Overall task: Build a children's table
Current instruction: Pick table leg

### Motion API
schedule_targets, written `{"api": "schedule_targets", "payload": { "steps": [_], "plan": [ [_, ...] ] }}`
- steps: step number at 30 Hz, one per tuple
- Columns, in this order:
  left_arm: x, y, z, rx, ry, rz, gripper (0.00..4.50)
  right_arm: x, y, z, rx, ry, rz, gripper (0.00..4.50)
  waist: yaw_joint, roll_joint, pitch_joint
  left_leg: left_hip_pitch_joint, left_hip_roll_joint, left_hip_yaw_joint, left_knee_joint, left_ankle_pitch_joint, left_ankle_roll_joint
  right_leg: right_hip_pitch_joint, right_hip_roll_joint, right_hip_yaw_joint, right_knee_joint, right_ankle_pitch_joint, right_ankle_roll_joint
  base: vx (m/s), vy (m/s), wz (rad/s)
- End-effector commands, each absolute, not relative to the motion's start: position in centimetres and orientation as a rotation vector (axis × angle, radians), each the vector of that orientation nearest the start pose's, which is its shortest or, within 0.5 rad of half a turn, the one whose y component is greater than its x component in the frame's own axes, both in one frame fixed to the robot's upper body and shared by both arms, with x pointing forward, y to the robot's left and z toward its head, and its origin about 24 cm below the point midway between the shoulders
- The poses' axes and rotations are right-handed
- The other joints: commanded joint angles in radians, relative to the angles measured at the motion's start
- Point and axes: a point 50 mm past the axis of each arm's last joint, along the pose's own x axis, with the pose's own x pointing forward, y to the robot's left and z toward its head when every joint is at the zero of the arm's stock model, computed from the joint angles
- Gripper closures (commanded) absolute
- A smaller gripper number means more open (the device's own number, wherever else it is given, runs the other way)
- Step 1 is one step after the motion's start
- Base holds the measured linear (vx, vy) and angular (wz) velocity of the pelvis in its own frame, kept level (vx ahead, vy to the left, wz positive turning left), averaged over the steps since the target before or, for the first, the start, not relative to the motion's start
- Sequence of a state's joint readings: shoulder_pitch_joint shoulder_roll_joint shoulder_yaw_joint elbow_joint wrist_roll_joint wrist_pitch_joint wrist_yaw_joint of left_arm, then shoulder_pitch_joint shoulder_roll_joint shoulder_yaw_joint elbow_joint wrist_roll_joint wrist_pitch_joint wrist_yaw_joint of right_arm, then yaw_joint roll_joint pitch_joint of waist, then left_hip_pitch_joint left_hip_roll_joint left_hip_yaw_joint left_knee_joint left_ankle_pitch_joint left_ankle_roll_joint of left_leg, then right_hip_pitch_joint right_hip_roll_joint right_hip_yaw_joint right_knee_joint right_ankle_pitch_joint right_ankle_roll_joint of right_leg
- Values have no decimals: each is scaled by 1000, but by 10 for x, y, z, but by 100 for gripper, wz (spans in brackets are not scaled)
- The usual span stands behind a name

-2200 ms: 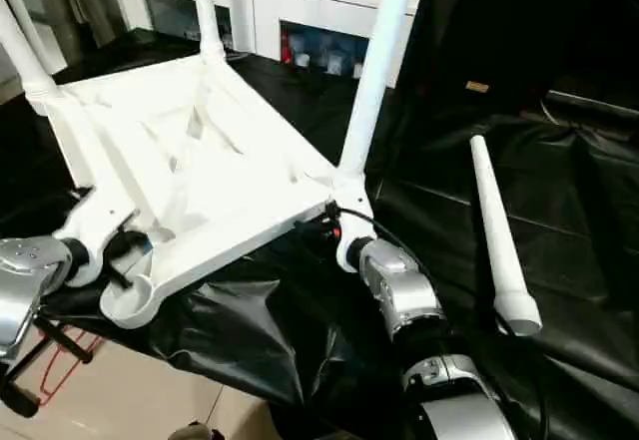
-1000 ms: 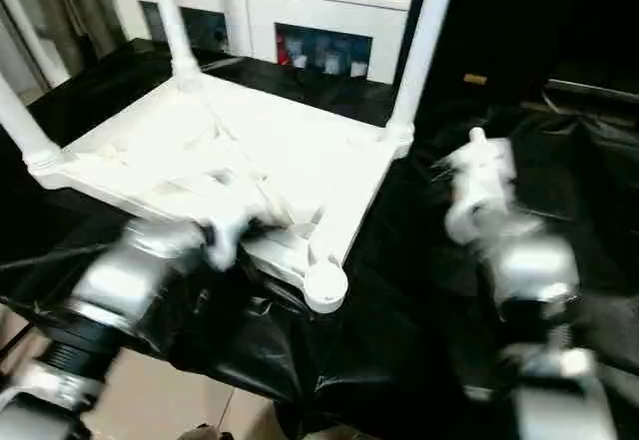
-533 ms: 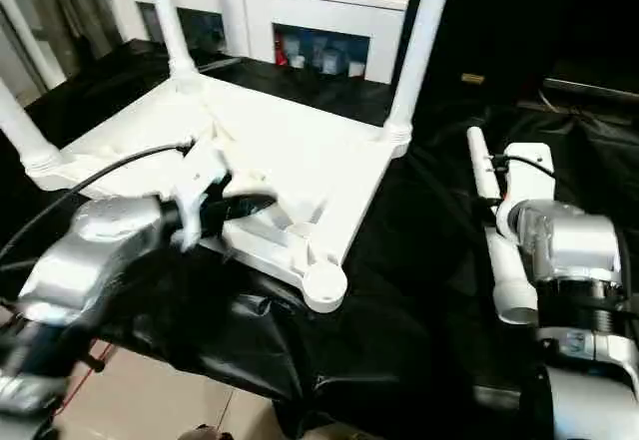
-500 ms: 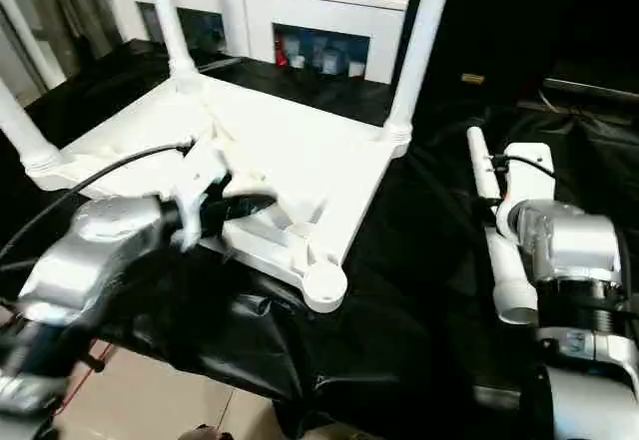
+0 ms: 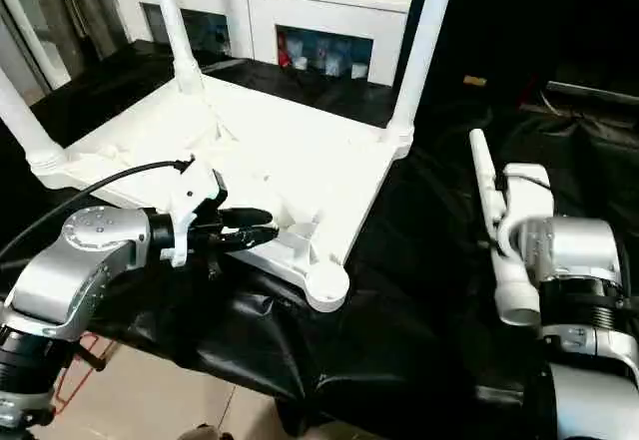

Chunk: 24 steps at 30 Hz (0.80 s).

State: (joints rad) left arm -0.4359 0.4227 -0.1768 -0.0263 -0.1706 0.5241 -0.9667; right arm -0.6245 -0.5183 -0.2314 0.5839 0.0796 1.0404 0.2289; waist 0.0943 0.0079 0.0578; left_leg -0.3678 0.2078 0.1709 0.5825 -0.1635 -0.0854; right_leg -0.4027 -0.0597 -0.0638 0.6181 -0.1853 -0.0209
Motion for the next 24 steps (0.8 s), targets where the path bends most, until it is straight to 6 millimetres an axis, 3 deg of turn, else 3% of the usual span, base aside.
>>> {"api": "schedule_targets", "payload": {
  "steps": [1, 7, 12, 16, 21, 22, 24],
  "plan": [
    [292, 127, 113, 283, 266, -1129, 236, 311, -303, 64, 56, 906, -210, 55, 5, -10, -74, 8, 6, 5, -49, -137, -6, 61, -60, 42, -70, -146, -178, 0, 0, 0],
    [286, 126, 116, 280, 286, -1188, 204, 308, -311, 59, 85, 923, -227, 102, 7, -12, -71, 8, 7, 6, -48, -154, -8, 58, -62, 41, -72, -187, -176, 0, 0, 0],
    [277, 126, 119, 270, 321, -1305, 204, 308, -314, 58, 102, 924, -231, 159, 10, -12, -68, 10, 6, 7, -48, -182, -15, 52, -61, 40, -77, -257, -159, 0, 0, 0],
    [275, 126, 122, 268, 318, -1333, 204, 308, -315, 57, 117, 920, -235, 176, 11, -9, -66, 11, 6, 6, -47, -197, -21, 50, -61, 40, -79, -286, -148, 0, 0, 0],
    [285, 128, 123, 281, 290, -1261, 204, 307, -318, 57, 151, 897, -245, 221, 12, -8, -68, 10, 5, 5, -47, -202, -25, 51, -58, 40, -79, -270, -142, 0, 0, 0],
    [289, 129, 124, 289, 272, -1224, 204, 308, -319, 59, 179, 878, -245, 234, 14, -1, -69, 11, 5, 4, -46, -203, -27, 51, -58, 40, -78, -264, -143, 0, 0, 0],
    [290, 128, 124, 279, 274, -1235, 204, 308, -320, 62, 222, 853, -238, 247, 15, -4, -71, 11, 3, 4, -46, -199, -25, 54, -57, 39, -78, -246, -143, 0, 0, 0]
  ]
}}
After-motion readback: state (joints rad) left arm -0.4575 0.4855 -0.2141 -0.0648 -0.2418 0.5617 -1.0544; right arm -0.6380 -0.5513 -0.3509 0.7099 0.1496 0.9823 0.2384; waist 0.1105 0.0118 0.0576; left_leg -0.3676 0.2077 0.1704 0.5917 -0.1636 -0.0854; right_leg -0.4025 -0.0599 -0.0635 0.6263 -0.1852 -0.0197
